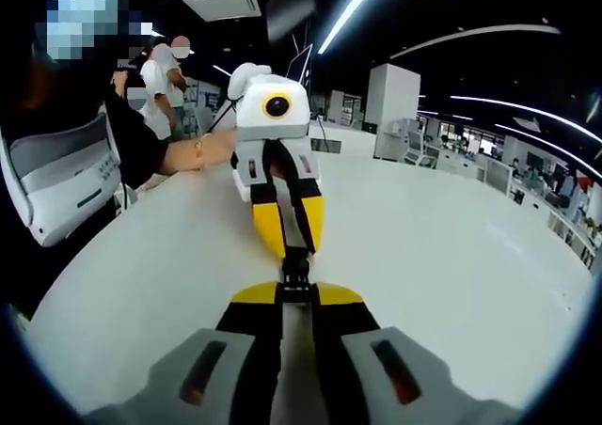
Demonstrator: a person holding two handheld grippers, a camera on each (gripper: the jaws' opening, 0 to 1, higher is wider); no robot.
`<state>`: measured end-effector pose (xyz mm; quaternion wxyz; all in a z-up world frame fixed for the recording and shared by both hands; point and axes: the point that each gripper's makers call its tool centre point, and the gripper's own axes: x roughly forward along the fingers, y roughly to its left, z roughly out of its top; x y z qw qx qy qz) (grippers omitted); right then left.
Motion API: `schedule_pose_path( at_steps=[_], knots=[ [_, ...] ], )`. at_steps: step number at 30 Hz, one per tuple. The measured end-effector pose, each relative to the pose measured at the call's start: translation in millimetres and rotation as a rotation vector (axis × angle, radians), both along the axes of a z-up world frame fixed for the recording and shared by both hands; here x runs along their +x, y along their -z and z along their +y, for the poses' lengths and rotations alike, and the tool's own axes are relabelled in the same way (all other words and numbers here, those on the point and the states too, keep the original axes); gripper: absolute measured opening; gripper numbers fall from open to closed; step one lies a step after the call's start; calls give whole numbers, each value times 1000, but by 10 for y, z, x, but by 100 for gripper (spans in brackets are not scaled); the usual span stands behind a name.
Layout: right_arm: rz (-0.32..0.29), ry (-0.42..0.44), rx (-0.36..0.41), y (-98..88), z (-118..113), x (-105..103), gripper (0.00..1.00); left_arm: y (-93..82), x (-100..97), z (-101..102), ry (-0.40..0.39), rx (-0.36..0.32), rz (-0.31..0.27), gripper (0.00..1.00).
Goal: Snap the two parts of the plastic buckle together until the buckle closes and remains connected.
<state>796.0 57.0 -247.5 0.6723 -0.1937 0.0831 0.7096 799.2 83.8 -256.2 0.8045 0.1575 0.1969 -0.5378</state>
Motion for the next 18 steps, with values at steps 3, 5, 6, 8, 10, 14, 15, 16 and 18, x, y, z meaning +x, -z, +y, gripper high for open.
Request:
schedule_pose_path(
  at_steps=[3, 5, 6, 8, 10, 14, 15, 16, 18],
  knots=[
    [-3, 1, 5, -6, 3, 0, 12, -7, 3, 2, -3, -1, -2, 12],
    [-3, 3, 5, -5, 5, 4, 12, -7, 7, 2, -4, 1, -5, 12],
    [-4, 4, 5, -2, 7, 6, 12, -3, 9, 4, -5, 4, -6, 12],
    [-5, 3, 3, 3, 9, 7, 12, 6, 9, 6, -5, 8, -4, 12],
    [-5, 3, 4, 1, 10, 7, 11, 9, 9, 5, -6, 9, -3, 12],
    [-2, 5, 7, -2, 9, 13, 11, 8, 10, 6, -9, 6, 3, 12],
    [1, 6, 10, -2, 10, 16, 11, 7, 12, 8, -11, 5, 5, 12],
    [4, 8, 12, -1, 10, 20, 11, 6, 15, 9, -13, 4, 6, 12],
    [9, 11, 13, 0, 11, 24, 11, 4, 18, 9, -15, 5, 5, 12]
  ],
)
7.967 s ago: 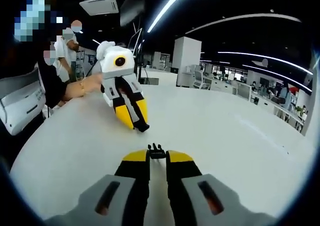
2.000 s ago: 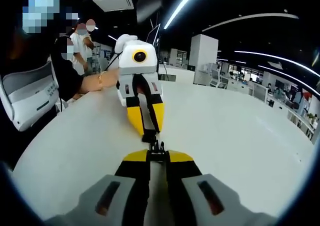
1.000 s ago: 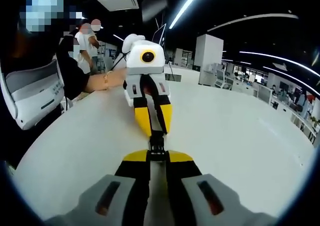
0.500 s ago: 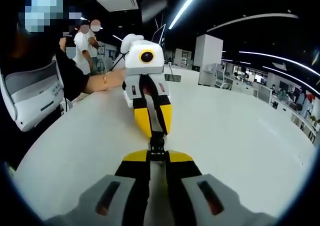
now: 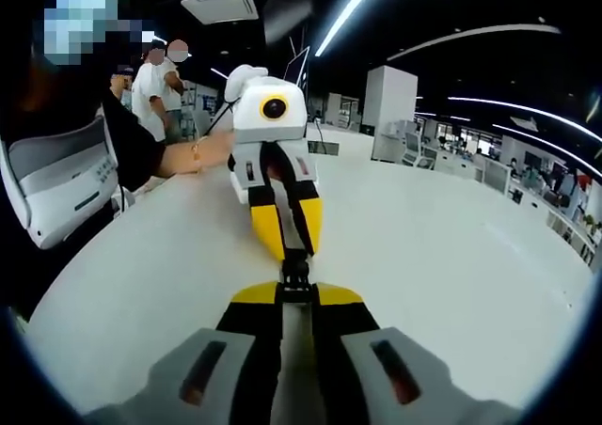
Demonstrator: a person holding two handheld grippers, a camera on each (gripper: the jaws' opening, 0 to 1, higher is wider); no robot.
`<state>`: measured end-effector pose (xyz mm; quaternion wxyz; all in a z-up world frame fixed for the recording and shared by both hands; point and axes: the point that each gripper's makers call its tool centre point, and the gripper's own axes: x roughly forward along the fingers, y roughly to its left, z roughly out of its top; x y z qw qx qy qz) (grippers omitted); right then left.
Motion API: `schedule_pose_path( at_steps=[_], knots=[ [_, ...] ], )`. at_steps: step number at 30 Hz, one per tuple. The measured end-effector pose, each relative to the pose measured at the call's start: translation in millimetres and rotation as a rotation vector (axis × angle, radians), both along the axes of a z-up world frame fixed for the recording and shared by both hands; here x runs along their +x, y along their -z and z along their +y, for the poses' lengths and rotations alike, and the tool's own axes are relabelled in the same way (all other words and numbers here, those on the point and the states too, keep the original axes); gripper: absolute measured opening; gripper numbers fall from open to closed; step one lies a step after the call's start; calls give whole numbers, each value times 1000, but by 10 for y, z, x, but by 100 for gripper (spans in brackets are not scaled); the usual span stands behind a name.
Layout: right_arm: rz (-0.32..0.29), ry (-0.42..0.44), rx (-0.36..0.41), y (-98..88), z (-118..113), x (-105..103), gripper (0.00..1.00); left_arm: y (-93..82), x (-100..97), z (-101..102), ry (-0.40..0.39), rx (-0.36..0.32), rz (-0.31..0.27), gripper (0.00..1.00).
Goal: Snap the two parts of the plastic buckle together until the buckle closes and remains connected.
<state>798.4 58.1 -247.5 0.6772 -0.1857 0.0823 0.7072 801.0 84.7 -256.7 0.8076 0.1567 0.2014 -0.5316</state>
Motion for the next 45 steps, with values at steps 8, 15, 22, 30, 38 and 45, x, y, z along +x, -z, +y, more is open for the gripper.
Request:
schedule_pose_path(
  at_steps=[8, 15, 22, 30, 38, 45],
  knots=[
    [-1, 16, 11, -16, 17, 12, 11, -21, 17, 4, -13, -8, -8, 12],
    [-3, 9, 9, -9, 37, -18, 11, -18, -10, -15, -7, -8, -4, 12],
    [-10, 18, 19, -45, 30, 3, 11, -36, -1, -15, -12, -12, -14, 12],
    [-9, 21, 26, -53, 30, 13, 11, -32, 9, -21, -14, -13, -19, 12],
    [-3, 19, 24, -30, 37, 8, 11, -1, 7, -27, -11, -7, -13, 11],
    [3, 17, 22, -11, 41, 6, 11, -5, 10, -27, -11, -11, -11, 11]
  ],
)
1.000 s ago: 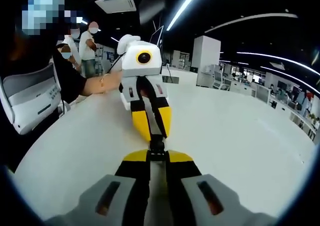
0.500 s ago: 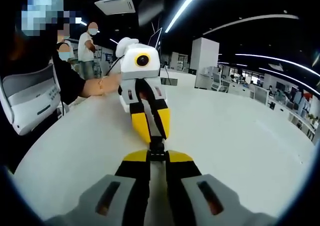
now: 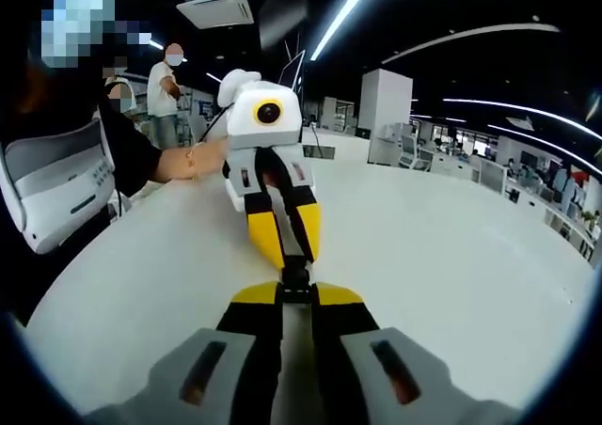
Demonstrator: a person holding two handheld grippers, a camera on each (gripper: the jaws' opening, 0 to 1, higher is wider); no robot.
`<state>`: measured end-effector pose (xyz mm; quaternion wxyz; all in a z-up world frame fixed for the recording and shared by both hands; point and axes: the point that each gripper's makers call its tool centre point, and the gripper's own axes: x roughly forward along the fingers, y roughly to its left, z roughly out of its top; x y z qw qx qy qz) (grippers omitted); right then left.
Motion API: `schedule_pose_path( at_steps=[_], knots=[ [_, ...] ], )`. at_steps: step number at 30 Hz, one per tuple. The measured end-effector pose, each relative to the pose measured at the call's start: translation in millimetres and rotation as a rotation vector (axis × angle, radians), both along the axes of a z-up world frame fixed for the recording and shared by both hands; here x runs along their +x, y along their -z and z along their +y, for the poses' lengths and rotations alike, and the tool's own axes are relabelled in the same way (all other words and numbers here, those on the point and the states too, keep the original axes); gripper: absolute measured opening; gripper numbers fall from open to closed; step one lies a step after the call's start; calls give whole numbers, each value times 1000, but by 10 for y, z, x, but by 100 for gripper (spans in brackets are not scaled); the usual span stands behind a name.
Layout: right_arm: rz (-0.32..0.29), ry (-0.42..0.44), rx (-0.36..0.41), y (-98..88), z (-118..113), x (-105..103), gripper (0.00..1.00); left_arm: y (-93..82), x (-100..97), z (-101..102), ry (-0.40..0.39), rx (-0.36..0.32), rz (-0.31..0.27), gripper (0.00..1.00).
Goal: Snap the two parts of the plastic buckle together until the buckle closes and remains connected.
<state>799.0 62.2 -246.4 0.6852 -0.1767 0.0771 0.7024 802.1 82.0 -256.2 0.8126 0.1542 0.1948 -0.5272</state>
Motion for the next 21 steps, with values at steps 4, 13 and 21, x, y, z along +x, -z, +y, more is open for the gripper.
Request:
schedule_pose_path(
  at_steps=[4, 13, 21],
  knots=[
    [4, -1, 1, 10, 1, 5, 11, 2, -3, -4, -2, 5, -7, 11],
    [15, -2, 9, 14, 14, -9, 11, -2, -19, 3, 7, 10, -18, 11],
    [58, -176, 33, -37, 195, -353, 0, 1, -284, -248, 109, -67, 56, 11]
  ],
)
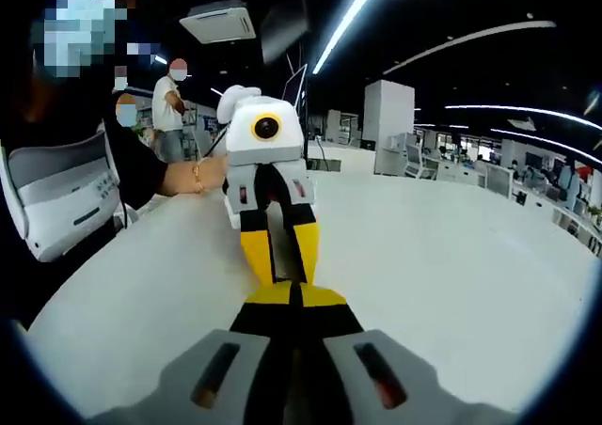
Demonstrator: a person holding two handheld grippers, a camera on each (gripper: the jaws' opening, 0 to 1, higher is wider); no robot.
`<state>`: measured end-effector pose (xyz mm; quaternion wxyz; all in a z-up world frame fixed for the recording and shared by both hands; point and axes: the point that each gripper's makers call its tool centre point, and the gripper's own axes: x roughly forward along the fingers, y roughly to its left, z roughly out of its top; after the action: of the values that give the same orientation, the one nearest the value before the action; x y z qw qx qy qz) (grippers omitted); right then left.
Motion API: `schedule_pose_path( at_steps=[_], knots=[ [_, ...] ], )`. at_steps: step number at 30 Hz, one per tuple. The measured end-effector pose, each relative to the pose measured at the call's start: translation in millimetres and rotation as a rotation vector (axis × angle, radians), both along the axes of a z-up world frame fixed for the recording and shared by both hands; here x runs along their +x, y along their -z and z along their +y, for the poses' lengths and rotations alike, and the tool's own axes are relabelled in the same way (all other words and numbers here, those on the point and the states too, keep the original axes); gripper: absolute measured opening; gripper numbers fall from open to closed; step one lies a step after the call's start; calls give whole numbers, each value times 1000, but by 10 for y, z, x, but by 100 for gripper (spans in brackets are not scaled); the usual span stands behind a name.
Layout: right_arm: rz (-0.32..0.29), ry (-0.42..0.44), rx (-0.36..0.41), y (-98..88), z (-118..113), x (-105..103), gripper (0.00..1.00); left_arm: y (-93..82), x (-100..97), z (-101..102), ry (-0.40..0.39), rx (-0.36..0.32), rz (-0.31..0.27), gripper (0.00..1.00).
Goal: Snap the two parts of the plastic buckle together until the buckle closes and remains connected.
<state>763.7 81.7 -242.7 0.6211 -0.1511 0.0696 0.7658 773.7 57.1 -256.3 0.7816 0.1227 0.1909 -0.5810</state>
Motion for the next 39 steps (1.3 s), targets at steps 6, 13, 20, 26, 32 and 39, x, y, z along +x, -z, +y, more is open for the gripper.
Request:
schedule_pose_path(
  at_steps=[6, 13, 20, 26, 32, 39],
  knots=[
    [-14, 86, 13, 28, -106, 158, 0, -28, 139, 111, -48, 94, -141, 11],
    [-34, 122, 32, -25, -152, 247, 2, -7, 175, 139, -56, 73, -107, 12],
    [-41, 207, 91, -265, -331, 516, 6, -1, 167, 117, -61, 64, -99, 12],
    [-68, 270, 78, -472, -738, 744, 9, -8, 166, 110, -66, 84, -131, 12],
    [7, 215, -65, -235, -1052, 629, 9, -8, 200, 116, -81, 78, -126, 12],
    [31, 304, -76, -68, -1010, 556, 15, -13, 225, 141, -99, 84, -134, 12]
  ],
)
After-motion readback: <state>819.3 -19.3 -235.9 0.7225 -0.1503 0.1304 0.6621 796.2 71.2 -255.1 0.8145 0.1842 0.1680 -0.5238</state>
